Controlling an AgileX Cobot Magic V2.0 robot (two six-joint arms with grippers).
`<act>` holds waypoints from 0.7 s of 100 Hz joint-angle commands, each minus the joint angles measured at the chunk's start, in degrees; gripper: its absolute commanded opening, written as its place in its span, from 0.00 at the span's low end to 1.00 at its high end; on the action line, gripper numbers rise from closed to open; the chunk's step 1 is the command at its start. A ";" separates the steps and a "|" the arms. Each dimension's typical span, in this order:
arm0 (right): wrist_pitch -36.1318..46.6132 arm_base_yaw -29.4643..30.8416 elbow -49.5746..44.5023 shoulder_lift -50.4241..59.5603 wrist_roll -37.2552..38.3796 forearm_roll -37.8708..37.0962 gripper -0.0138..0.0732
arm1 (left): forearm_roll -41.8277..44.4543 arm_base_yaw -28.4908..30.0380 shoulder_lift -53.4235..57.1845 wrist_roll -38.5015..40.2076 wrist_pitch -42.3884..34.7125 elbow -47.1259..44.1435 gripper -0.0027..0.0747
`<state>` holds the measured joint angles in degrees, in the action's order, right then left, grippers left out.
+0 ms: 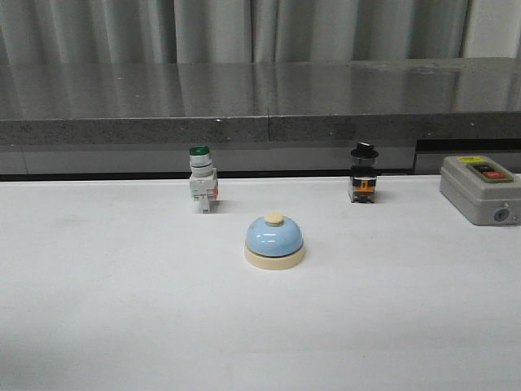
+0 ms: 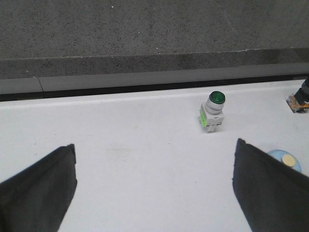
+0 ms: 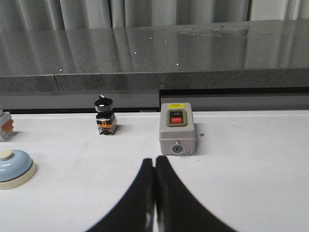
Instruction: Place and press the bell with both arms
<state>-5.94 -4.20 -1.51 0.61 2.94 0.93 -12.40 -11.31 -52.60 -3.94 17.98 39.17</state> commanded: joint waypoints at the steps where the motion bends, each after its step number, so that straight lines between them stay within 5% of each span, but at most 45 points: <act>1: 4.87 0.50 0.85 0.89 -0.19 -0.48 0.09 | -1.16 0.07 5.28 0.04 -4.87 -1.10 0.83; 23: 4.87 0.50 0.85 0.89 -0.19 -0.48 0.09 | -1.16 0.07 17.61 0.04 -3.67 -7.87 0.75; 64: 4.87 0.50 0.85 0.89 -0.19 -0.48 0.09 | -1.05 0.07 24.39 0.04 -2.15 -9.73 0.03; 70: 4.87 0.50 0.85 0.89 -0.19 -0.48 0.09 | -0.94 0.07 24.39 0.04 -2.15 -9.73 0.01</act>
<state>-5.94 -4.20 -1.51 0.61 2.94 0.93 -12.65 -11.31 -28.12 -3.94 19.72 27.89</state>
